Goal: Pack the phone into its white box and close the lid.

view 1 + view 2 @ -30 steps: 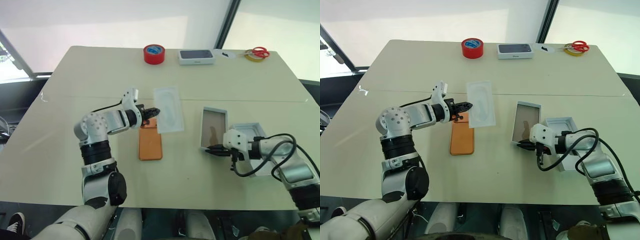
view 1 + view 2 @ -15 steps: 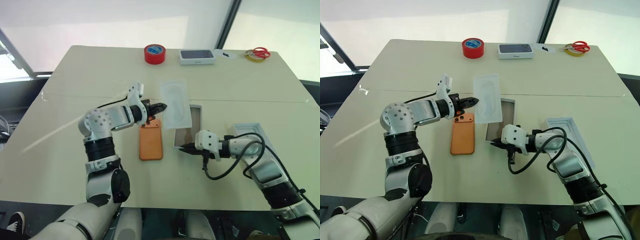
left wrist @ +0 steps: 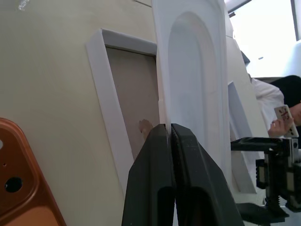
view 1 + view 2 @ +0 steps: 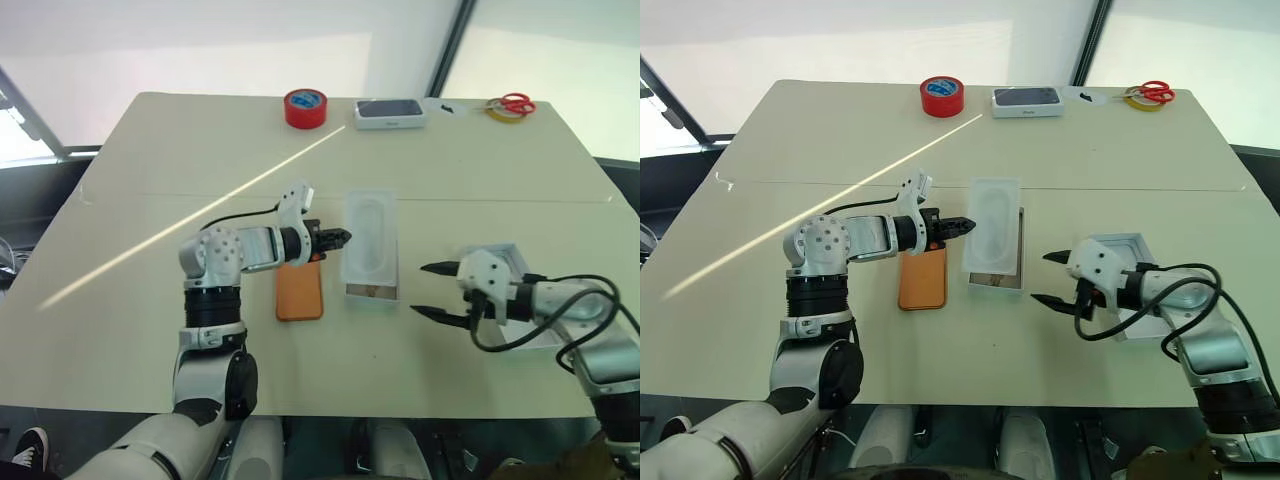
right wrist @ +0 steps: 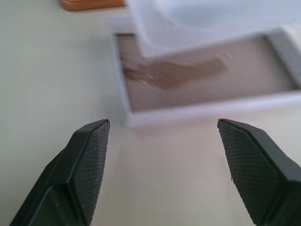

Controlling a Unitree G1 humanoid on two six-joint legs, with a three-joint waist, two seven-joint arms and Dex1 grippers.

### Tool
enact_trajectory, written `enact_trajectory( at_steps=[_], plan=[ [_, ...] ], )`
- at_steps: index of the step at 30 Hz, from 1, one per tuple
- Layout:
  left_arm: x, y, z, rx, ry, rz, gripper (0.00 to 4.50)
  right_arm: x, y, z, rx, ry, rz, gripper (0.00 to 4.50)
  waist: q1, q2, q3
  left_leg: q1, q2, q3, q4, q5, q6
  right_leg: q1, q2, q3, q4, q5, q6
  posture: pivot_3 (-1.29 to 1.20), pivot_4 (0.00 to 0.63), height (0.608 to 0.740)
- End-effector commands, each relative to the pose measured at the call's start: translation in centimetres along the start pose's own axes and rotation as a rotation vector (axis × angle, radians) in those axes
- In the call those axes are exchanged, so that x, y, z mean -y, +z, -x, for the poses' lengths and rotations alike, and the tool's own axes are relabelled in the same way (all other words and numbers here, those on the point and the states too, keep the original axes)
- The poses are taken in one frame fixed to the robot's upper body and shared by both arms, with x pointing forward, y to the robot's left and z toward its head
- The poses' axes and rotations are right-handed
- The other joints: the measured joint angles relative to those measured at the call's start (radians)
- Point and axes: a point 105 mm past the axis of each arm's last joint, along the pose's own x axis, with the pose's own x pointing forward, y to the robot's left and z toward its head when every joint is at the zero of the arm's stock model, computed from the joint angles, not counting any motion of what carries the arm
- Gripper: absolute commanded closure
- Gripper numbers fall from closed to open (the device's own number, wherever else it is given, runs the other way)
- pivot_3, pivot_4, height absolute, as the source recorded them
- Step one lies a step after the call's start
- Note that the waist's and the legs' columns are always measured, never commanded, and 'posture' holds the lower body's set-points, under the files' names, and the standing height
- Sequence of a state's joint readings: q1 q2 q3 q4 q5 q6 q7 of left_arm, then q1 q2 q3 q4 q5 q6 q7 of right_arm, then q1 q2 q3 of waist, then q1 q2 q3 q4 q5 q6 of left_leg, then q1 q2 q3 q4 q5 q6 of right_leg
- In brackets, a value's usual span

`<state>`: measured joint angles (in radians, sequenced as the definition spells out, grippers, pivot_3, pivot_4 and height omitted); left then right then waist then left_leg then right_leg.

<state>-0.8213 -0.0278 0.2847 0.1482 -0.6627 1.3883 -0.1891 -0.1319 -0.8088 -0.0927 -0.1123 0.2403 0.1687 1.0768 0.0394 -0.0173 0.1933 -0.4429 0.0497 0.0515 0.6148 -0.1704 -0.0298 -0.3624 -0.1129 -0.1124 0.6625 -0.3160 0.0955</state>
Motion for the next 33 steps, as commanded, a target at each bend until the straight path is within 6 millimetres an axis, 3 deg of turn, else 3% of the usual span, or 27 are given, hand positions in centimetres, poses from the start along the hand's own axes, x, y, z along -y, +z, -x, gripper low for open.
enact_trajectory(
  at_steps=[1,6,11,14,17,22,28,31,33],
  plan=[
    [0.9,0.0,-0.9,-0.007,-0.039,-0.022,4.50,1.4,-0.1,2.0,-0.013,-0.082,0.010,0.63,0.002,0.000,0.000,0.000,0.000,0.000,0.000,0.000,0.000,0.000,0.000,0.000,0.000,0.000,0.000,0.00,0.150,0.740],
    [-0.1,-0.8,-1.8,-0.036,0.003,0.002,4.50,1.6,0.3,1.9,0.013,-0.122,0.009,0.63,-0.001,0.000,0.000,0.000,0.000,0.000,0.000,0.000,0.000,0.000,0.000,0.000,-0.001,0.000,0.000,0.00,0.150,0.740],
    [0.3,-1.2,-2.2,-0.059,-0.017,-0.020,4.50,1.6,0.1,1.9,0.014,-0.145,0.006,0.63,0.000,0.000,0.000,-0.001,0.000,0.000,0.000,0.000,0.000,0.000,0.000,0.000,-0.001,0.000,0.000,0.00,0.150,0.740],
    [0.4,-1.1,-2.4,-0.062,-0.024,-0.023,3.58,1.7,0.0,2.0,0.011,-0.154,0.005,0.59,0.001,0.000,0.000,-0.001,0.000,0.000,0.000,0.000,0.000,0.000,0.000,0.000,-0.001,0.000,0.000,0.00,0.150,0.740],
    [0.4,-0.8,-2.4,-0.057,-0.007,-0.050,2.27,1.8,0.0,2.0,0.011,-0.159,0.005,0.59,0.001,0.000,0.000,-0.001,0.000,0.000,0.001,0.000,0.000,0.000,0.000,0.000,-0.001,0.000,0.000,0.00,0.150,0.740],
    [1.2,0.2,-1.7,-0.032,-0.019,-0.115,2.27,2.0,0.1,1.4,0.026,-0.166,-0.003,0.59,-0.002,0.000,0.000,0.000,0.000,0.000,0.000,0.000,0.000,0.000,0.000,0.000,-0.001,0.000,0.000,0.00,0.150,0.740],
    [2.6,2.2,0.4,0.048,-0.062,-0.174,2.27,3.2,2.6,0.3,0.131,-0.205,0.020,0.59,-0.001,0.000,0.000,-0.001,0.000,0.000,0.000,0.000,0.000,-0.001,0.000,0.000,0.000,0.000,0.000,0.00,0.150,0.740],
    [2.7,3.8,1.8,0.170,-0.041,-0.281,2.24,4.4,3.8,-0.5,0.176,-0.260,0.044,1.45,-0.003,0.000,0.000,-0.001,0.000,0.000,0.000,0.000,0.000,0.000,0.000,0.000,0.000,0.000,0.000,0.00,0.150,0.740],
    [1.5,4.9,3.0,0.273,0.044,-0.398,2.24,4.4,4.2,-1.5,0.174,-0.269,0.093,2.44,-0.002,0.000,0.000,-0.001,0.000,0.000,0.000,0.000,0.000,0.000,0.000,0.001,0.000,0.000,0.000,0.00,0.150,0.740]
  ],
)
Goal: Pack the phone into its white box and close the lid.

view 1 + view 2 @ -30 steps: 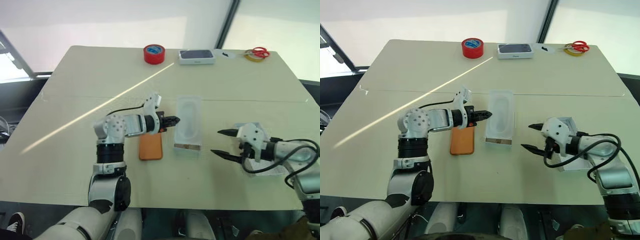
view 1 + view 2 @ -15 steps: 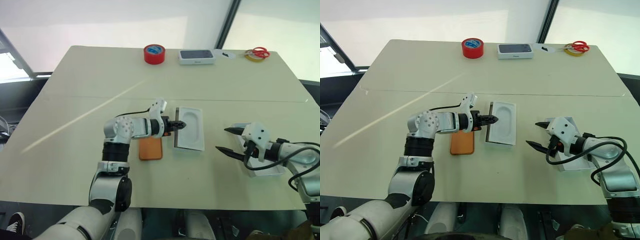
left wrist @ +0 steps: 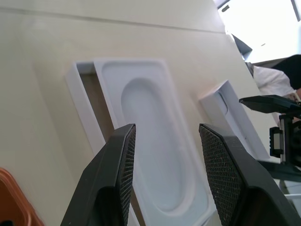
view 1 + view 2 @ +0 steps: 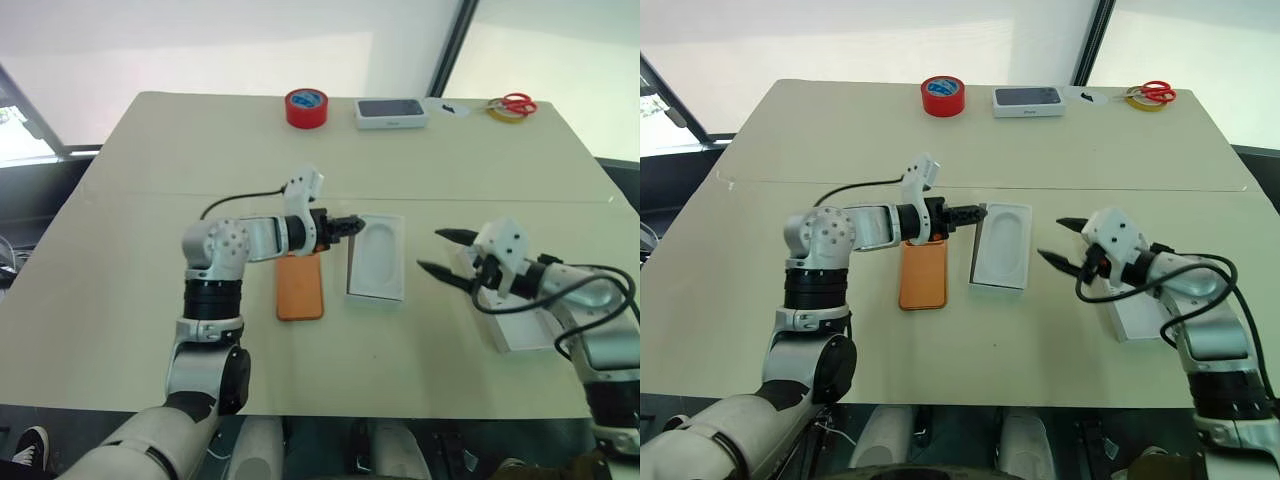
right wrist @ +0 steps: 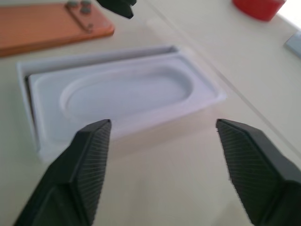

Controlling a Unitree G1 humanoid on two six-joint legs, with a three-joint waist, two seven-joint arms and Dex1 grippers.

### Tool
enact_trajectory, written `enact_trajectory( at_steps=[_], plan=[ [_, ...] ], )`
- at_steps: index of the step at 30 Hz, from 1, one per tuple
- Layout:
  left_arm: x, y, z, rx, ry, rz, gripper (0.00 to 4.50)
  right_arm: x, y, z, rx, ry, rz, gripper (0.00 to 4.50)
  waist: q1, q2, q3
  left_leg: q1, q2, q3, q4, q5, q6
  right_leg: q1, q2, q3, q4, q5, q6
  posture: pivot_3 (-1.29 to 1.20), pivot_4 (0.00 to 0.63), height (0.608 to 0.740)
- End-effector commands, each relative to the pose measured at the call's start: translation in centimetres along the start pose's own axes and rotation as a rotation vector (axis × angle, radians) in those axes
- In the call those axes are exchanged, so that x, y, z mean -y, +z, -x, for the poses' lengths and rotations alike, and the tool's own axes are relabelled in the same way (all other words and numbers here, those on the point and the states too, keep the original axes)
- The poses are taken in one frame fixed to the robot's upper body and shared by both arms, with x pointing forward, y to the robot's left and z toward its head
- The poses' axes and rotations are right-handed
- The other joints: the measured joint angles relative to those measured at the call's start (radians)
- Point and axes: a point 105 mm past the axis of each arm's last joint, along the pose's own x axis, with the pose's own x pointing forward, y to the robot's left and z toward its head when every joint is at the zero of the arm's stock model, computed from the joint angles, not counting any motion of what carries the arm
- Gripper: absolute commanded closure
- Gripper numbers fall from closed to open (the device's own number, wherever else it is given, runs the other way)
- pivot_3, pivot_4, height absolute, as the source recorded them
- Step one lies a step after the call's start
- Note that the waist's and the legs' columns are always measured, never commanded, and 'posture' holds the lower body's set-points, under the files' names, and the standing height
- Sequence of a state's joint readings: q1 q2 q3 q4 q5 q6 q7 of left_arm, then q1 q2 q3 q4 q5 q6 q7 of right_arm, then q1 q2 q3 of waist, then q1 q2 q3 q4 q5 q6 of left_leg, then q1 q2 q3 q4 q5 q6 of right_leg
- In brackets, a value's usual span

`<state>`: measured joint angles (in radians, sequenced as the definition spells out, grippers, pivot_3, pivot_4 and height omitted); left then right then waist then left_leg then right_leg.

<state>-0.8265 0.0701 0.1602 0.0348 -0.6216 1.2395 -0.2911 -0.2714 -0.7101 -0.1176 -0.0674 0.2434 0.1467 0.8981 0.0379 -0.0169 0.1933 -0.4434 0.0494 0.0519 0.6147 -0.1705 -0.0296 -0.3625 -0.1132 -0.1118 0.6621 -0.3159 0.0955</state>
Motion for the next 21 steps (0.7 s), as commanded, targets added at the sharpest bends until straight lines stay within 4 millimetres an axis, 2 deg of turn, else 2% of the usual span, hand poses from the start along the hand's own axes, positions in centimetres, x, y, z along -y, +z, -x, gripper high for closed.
enact_trajectory(
  at_steps=[1,2,4,5,8,9,11,13,15,18,21],
  plan=[
    [-1.1,2.2,1.9,0.161,0.091,-0.269,2.24,-0.1,0.9,-1.4,0.028,-0.019,0.079,2.94,-0.004,0.000,0.000,0.000,0.000,0.000,0.000,0.000,0.000,0.000,0.000,0.000,0.000,0.000,0.000,0.00,0.150,0.740],
    [-1.7,2.1,2.8,0.209,0.103,-0.423,2.24,-0.5,1.0,-2.5,0.032,-0.018,0.107,3.40,-0.003,0.001,0.000,0.001,0.000,0.001,-0.001,0.000,-0.001,0.000,0.000,0.000,0.000,0.000,0.000,0.00,0.150,0.740],
    [-2.3,0.7,3.9,0.192,0.076,-0.613,2.24,-1.1,0.9,-4.1,0.019,-0.021,0.155,4.48,-0.012,0.002,-0.001,0.001,0.001,0.003,-0.003,0.002,-0.003,-0.002,0.001,0.001,0.000,0.001,-0.001,0.00,0.150,0.740],
    [-2.1,0.6,4.7,0.230,0.046,-0.685,2.24,-1.3,0.6,-4.8,-0.011,-0.019,0.198,4.48,-0.013,0.002,-0.001,0.001,0.001,0.003,-0.004,0.003,-0.005,-0.003,0.001,0.001,0.000,0.001,-0.001,0.00,0.150,0.740],
    [-0.2,0.5,7.8,0.364,-0.154,-0.729,2.24,-1.3,-0.8,-6.2,-0.109,-0.026,0.285,4.48,-0.004,0.002,0.000,-0.004,0.001,0.003,-0.002,0.003,-0.005,-0.007,0.000,0.001,0.000,0.001,-0.001,0.00,0.150,0.740],
    [-0.1,0.5,8.6,0.385,-0.179,-0.738,2.24,-1.5,-0.8,-6.4,-0.113,-0.022,0.281,4.48,0.001,0.002,0.000,-0.006,0.001,0.003,-0.001,0.003,-0.005,-0.008,0.000,0.001,0.000,0.001,-0.001,0.00,0.150,0.740],
    [-1.6,-0.3,9.7,0.346,-0.150,-0.771,2.24,-1.9,-0.5,-6.9,-0.101,0.010,0.304,4.48,0.003,0.002,0.000,-0.008,0.001,0.003,0.000,0.001,-0.001,-0.009,-0.001,0.000,0.000,0.001,-0.001,0.00,0.150,0.740],
    [-2.7,-0.8,10.2,0.320,-0.120,-0.760,2.24,-1.9,-0.2,-7.2,-0.095,0.022,0.332,4.48,-0.001,0.002,0.000,-0.007,0.001,0.003,-0.001,0.000,-0.001,-0.009,0.000,0.000,0.000,0.001,-0.002,0.00,0.150,0.740],
    [-2.9,-1.7,10.9,0.306,-0.126,-0.791,2.24,-2.5,-0.5,-7.7,-0.119,0.073,0.383,4.48,-0.003,0.002,0.000,-0.006,0.001,0.003,-0.001,0.001,0.000,-0.008,0.000,0.000,0.001,0.001,-0.002,0.00,0.150,0.740],
    [-2.7,-2.7,11.5,0.296,-0.144,-0.810,2.24,-4.0,-1.6,-8.1,-0.171,0.184,0.475,4.48,-0.010,0.002,0.000,-0.005,0.001,0.004,-0.001,0.000,0.000,-0.008,0.000,0.001,0.001,0.001,-0.001,0.00,0.150,0.740],
    [-3.0,-3.7,11.8,0.249,-0.149,-0.812,2.24,-6.5,-3.0,-8.0,-0.209,0.323,0.469,4.48,-0.010,0.002,-0.001,-0.005,0.002,0.003,-0.001,0.000,0.000,-0.009,0.000,0.000,0.001,0.001,-0.001,0.00,0.150,0.740]
  ],
)
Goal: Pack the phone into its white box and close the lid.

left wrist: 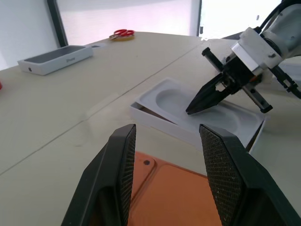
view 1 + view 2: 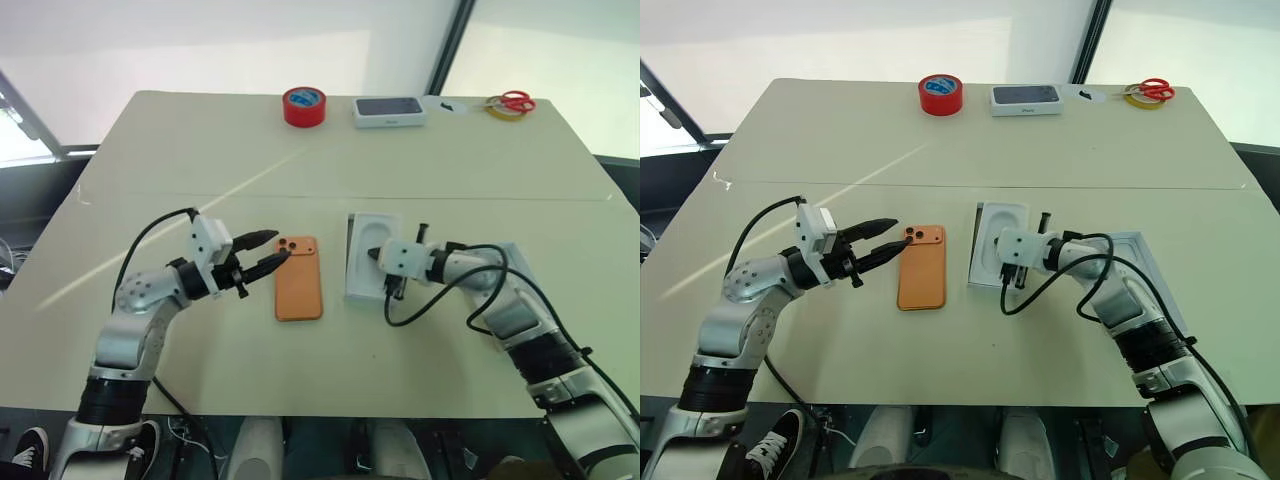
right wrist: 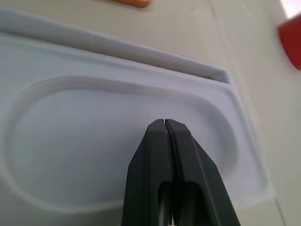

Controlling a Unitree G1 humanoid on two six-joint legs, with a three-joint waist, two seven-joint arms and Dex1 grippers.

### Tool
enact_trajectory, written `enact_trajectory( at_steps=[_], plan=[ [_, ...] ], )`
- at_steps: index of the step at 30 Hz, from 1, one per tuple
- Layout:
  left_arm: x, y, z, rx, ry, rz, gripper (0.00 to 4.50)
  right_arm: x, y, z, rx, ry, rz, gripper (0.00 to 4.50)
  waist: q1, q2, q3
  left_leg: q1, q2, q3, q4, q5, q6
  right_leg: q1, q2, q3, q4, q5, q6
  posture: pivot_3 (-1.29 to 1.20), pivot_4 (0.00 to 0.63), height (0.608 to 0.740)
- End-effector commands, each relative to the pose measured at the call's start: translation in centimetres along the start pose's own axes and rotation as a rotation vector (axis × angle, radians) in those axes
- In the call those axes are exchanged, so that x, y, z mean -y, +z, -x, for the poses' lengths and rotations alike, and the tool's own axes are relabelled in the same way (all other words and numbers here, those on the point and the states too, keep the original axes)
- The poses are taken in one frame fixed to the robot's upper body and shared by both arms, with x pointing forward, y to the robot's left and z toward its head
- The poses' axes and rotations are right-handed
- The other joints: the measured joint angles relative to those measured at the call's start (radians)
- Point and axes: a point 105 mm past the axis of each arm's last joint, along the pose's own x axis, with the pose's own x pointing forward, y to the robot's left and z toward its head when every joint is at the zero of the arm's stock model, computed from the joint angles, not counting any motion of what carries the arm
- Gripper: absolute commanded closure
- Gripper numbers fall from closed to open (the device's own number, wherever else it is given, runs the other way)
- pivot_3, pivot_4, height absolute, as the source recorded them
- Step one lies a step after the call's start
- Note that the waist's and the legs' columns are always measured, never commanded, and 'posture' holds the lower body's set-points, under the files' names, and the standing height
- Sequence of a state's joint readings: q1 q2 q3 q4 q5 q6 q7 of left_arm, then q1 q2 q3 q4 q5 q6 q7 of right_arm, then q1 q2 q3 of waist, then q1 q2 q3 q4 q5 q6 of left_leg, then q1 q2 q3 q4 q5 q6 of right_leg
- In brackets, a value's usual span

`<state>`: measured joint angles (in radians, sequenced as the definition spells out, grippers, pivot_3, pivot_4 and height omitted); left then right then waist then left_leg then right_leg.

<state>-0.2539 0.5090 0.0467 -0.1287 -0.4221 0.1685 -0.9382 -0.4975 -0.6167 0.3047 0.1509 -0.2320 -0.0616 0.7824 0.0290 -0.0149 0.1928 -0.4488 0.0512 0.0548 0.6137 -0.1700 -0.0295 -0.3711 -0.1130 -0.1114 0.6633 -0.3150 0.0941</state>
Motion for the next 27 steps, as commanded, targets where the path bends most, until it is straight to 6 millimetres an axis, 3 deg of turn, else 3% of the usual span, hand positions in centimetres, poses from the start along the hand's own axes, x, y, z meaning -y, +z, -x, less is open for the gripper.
enact_trajectory(
  at_steps=[1,6,12,16,20,24,27],
  plan=[
    [0.5,1.0,0.2,0.016,-0.025,-0.058,2.24,-2.3,0.1,-0.3,0.001,0.137,0.049,4.48,-0.001,0.000,0.000,0.001,0.000,0.000,0.000,0.000,0.000,0.001,0.000,0.000,0.000,0.000,0.000,0.00,0.150,0.740],
    [0.0,1.4,0.3,0.039,0.015,-0.051,2.24,-3.6,2.2,-0.1,0.124,0.205,0.018,4.48,-0.004,0.000,0.000,0.005,0.000,0.000,0.000,0.000,0.000,0.001,0.000,0.000,0.000,0.000,0.000,0.00,0.150,0.740],
    [-0.3,0.8,0.9,0.014,0.048,0.027,2.24,-1.9,0.5,0.3,0.056,0.139,-0.005,4.48,-0.018,0.000,0.000,0.005,0.001,0.000,0.000,0.000,0.000,0.005,0.000,0.000,0.000,0.000,0.000,0.00,0.150,0.740],
    [-1.0,0.1,2.1,-0.066,0.088,0.135,2.24,1.4,2.2,0.5,0.136,-0.004,-0.090,4.48,-0.018,0.000,0.000,0.005,0.001,0.000,0.000,0.000,0.000,0.005,0.000,0.000,0.000,0.000,0.000,0.00,0.150,0.740],
    [-1.9,-2.5,4.9,-0.245,0.175,0.491,2.24,3.0,6.5,-0.4,0.262,-0.066,-0.113,4.48,-0.029,0.000,0.000,0.005,0.002,-0.002,-0.001,0.000,0.000,0.003,0.000,0.000,0.001,0.000,0.000,0.00,0.150,0.740],
    [-1.6,-3.4,5.5,-0.300,0.194,0.677,2.24,1.0,9.5,-2.5,0.284,0.018,-0.032,4.48,-0.040,0.001,0.000,0.005,0.002,-0.003,-0.002,0.000,0.000,0.003,0.001,0.000,0.002,0.000,0.000,0.00,0.150,0.740],
    [-0.9,-4.6,5.2,-0.357,0.201,0.796,2.24,-0.7,10.0,-3.5,0.232,0.121,0.026,4.48,-0.035,0.000,0.000,0.005,0.001,-0.003,-0.001,0.000,0.000,0.000,0.000,0.000,0.002,0.000,0.000,0.00,0.150,0.740]
  ],
)
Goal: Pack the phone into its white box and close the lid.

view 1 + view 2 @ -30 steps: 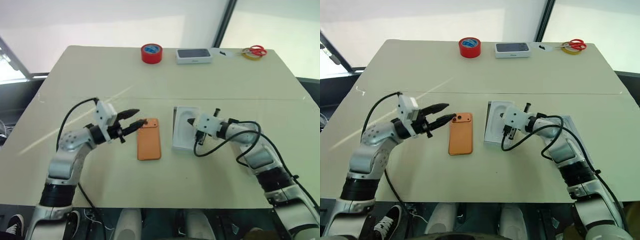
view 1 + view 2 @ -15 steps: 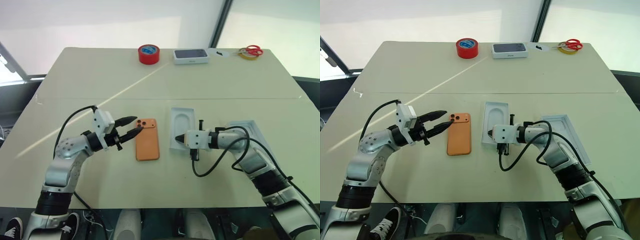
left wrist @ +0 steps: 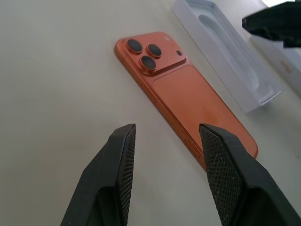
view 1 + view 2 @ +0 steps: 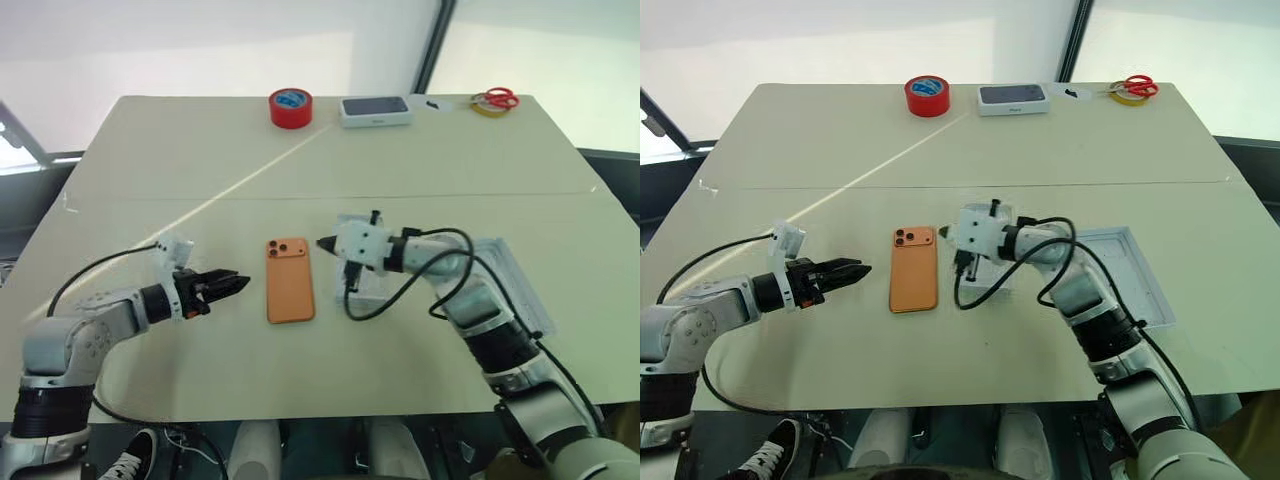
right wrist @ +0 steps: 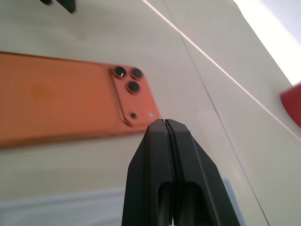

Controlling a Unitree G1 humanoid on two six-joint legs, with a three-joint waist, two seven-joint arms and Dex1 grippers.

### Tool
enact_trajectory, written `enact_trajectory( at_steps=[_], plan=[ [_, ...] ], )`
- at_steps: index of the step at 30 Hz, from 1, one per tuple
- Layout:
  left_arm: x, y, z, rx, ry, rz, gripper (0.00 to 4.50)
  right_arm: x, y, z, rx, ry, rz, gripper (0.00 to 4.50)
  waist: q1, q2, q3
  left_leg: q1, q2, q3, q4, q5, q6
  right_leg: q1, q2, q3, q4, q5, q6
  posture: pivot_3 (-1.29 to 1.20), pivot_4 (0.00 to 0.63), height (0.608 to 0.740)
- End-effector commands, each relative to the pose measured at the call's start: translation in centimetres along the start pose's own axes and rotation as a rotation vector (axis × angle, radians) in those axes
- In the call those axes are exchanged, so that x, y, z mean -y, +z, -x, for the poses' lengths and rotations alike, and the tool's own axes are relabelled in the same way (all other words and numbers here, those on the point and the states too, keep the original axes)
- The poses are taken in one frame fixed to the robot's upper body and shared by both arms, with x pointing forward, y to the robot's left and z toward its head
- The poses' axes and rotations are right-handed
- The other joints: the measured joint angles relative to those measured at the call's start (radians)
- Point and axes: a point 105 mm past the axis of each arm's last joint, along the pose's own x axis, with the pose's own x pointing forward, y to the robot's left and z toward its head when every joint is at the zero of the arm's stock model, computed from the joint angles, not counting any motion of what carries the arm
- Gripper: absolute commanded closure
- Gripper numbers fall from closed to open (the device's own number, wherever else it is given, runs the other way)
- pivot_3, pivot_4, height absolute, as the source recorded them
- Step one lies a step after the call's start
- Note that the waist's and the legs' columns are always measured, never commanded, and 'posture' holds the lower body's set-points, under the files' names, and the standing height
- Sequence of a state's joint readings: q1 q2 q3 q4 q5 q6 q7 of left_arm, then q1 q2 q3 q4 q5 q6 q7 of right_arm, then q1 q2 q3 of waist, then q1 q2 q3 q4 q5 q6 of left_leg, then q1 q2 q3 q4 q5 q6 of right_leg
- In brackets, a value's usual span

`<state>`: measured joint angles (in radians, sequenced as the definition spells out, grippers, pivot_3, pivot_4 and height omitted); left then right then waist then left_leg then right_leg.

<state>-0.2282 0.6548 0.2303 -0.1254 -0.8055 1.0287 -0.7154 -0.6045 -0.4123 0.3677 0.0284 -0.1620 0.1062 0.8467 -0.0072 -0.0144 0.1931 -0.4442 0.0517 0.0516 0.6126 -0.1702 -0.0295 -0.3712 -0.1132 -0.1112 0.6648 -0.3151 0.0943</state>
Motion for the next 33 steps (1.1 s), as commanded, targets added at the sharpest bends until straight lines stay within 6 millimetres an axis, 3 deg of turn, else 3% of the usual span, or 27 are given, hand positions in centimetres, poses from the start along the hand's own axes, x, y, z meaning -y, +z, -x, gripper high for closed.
enact_trajectory(
  at_steps=[1,5,8,13,16,26,33],
  plan=[
    [0.2,-0.5,-0.5,-0.040,0.017,0.050,2.24,-1.1,0.8,-0.6,-0.054,0.103,0.094,4.48,0.000,0.000,0.000,0.000,0.000,0.000,0.001,0.000,0.000,0.000,0.000,0.000,0.000,0.000,0.000,0.00,0.150,0.740],
    [0.5,-1.9,-1.6,-0.107,0.035,0.170,2.24,-2.0,0.4,-1.4,-0.166,0.201,0.151,4.48,-0.001,0.000,0.000,0.001,-0.001,0.000,0.001,0.000,0.000,0.001,-0.001,0.000,0.000,0.000,0.000,0.00,0.150,0.740],
    [0.9,-1.7,-2.2,-0.099,0.040,0.204,2.24,-2.6,-0.1,-1.4,-0.220,0.264,0.179,4.48,0.000,-0.001,-0.001,0.001,-0.001,0.000,0.001,0.000,0.000,0.002,-0.001,0.000,0.000,0.000,0.000,0.00,0.150,0.740],
    [1.5,-1.5,-3.4,-0.098,0.053,0.228,2.24,-1.9,-1.4,-1.1,-0.308,0.269,0.235,4.48,0.008,-0.001,-0.001,0.002,-0.001,0.000,0.001,0.000,0.000,0.004,-0.001,0.000,0.000,0.000,0.000,0.00,0.150,0.740],
    [1.9,-0.9,-4.0,-0.063,0.023,0.308,2.24,-2.1,-1.5,-1.0,-0.318,0.298,0.250,4.48,0.019,-0.002,-0.001,0.002,-0.002,0.000,0.002,0.000,0.000,0.004,-0.001,0.000,0.000,0.000,0.000,0.00,0.150,0.740],
    [2.3,-2.6,-4.4,-0.151,0.056,0.310,2.24,-1.9,-1.8,0.0,-0.358,0.327,0.218,4.48,0.019,-0.003,-0.002,0.002,-0.002,0.001,0.001,0.000,-0.001,0.007,-0.001,0.000,0.000,0.000,0.000,0.00,0.150,0.740],
    [3.0,-3.9,-5.5,-0.194,0.036,0.358,2.24,-3.0,-1.5,-1.2,-0.321,0.334,0.175,4.48,0.019,-0.003,-0.003,0.003,-0.002,0.000,0.001,0.000,-0.001,0.007,-0.001,0.000,-0.001,0.000,0.000,0.00,0.150,0.740]
  ],
)
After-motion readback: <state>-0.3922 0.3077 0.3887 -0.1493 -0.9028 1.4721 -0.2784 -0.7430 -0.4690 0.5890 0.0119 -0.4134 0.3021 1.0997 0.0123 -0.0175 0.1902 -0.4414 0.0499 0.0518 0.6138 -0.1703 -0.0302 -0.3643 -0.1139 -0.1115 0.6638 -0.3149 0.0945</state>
